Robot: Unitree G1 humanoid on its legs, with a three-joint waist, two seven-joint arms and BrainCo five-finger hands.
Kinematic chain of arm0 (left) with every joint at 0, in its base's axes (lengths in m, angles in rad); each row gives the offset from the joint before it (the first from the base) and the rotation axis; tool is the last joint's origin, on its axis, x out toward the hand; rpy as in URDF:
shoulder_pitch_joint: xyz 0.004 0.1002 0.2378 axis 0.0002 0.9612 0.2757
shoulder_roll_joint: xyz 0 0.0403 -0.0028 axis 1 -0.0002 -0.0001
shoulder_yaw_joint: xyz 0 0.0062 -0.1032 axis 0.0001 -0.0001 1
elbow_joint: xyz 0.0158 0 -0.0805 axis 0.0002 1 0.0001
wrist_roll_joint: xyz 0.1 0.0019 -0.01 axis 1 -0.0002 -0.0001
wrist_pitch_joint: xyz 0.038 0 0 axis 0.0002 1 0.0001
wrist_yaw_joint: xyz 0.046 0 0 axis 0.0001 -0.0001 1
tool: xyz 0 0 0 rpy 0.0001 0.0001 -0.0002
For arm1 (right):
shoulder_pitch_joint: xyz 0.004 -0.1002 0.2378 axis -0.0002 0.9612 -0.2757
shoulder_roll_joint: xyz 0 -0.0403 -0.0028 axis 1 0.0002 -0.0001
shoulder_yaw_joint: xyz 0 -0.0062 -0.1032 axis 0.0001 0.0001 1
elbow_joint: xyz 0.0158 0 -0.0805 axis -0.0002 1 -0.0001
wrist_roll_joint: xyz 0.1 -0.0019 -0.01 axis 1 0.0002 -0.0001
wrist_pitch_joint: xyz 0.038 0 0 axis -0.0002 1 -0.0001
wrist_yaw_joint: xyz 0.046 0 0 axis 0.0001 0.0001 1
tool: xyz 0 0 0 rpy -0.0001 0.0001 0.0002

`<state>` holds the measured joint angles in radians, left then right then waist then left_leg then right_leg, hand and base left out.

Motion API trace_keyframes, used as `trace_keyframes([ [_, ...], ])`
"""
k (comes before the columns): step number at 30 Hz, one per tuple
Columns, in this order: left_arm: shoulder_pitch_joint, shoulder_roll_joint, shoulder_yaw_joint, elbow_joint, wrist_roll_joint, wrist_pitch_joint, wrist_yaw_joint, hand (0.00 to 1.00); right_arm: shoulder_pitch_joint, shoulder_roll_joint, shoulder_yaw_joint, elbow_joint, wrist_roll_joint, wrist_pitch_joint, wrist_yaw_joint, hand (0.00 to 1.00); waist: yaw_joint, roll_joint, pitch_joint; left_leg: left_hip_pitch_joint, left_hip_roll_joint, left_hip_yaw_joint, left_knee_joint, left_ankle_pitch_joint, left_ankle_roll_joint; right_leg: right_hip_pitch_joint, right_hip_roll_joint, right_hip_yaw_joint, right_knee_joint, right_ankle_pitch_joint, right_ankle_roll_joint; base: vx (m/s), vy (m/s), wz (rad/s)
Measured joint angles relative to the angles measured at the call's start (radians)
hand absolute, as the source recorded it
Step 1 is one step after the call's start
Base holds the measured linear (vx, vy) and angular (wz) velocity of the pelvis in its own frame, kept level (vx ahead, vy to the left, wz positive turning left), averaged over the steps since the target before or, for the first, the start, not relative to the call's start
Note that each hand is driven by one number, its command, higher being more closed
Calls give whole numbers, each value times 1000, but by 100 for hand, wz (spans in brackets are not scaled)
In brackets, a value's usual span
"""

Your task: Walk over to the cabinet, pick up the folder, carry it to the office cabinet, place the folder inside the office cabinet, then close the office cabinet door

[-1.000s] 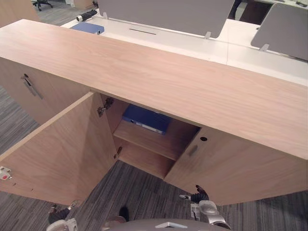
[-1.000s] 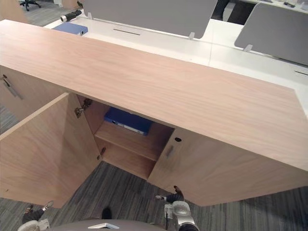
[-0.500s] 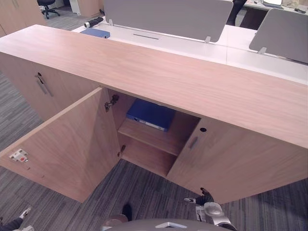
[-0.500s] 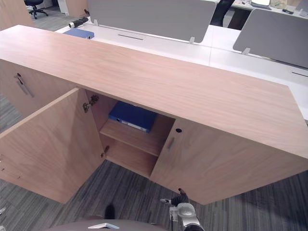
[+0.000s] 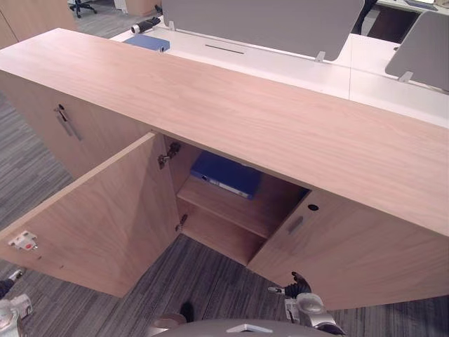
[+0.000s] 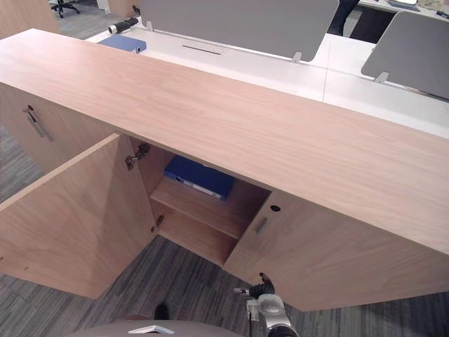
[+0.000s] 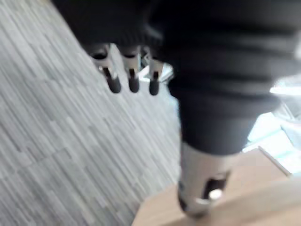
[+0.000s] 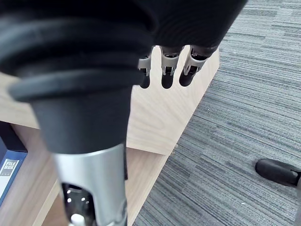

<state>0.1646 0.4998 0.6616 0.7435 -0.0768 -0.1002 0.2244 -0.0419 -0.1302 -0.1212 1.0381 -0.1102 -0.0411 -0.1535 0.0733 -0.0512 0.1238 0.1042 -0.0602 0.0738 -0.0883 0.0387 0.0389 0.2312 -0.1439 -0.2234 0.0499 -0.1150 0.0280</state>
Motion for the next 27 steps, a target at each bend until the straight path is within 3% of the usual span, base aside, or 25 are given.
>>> trace_keyframes([
  [7,19,-12,-104,-29,-10,-2,-29,0,-1,1,0,-1,-2,0,3,0,8,4,4,11,17,3,0,-6,-7,1,11,-3,16,19,1,-1,-35,2],
  [14,14,-54,-166,-98,-8,-8,-57,0,13,1,-1,-1,-4,1,14,0,-20,5,5,17,22,4,0,-15,-9,-7,11,-3,33,19,3,-54,-20,-7],
  [18,23,-62,-193,-104,-6,-9,-63,0,42,1,-2,-2,-6,6,14,0,-20,7,6,13,24,3,0,-12,-14,-8,13,-4,31,17,6,-48,-28,1],
  [22,28,-90,-198,-104,2,-7,-64,0,42,1,-8,-3,-10,6,15,0,-20,6,6,2,23,2,0,-6,-21,-13,11,-6,21,6,24,-47,-43,1],
  [25,38,-100,-224,-125,3,0,-57,0,42,1,-9,-3,-12,6,14,0,-20,1,4,-16,13,2,0,5,-27,-22,1,-6,8,-20,62,-36,-51,4],
  [27,49,-131,-231,-150,6,5,-54,0,47,1,-11,-3,-14,6,14,0,-19,2,4,-17,13,-4,0,12,-27,-21,-4,-7,4,-33,59,-29,-31,11],
])
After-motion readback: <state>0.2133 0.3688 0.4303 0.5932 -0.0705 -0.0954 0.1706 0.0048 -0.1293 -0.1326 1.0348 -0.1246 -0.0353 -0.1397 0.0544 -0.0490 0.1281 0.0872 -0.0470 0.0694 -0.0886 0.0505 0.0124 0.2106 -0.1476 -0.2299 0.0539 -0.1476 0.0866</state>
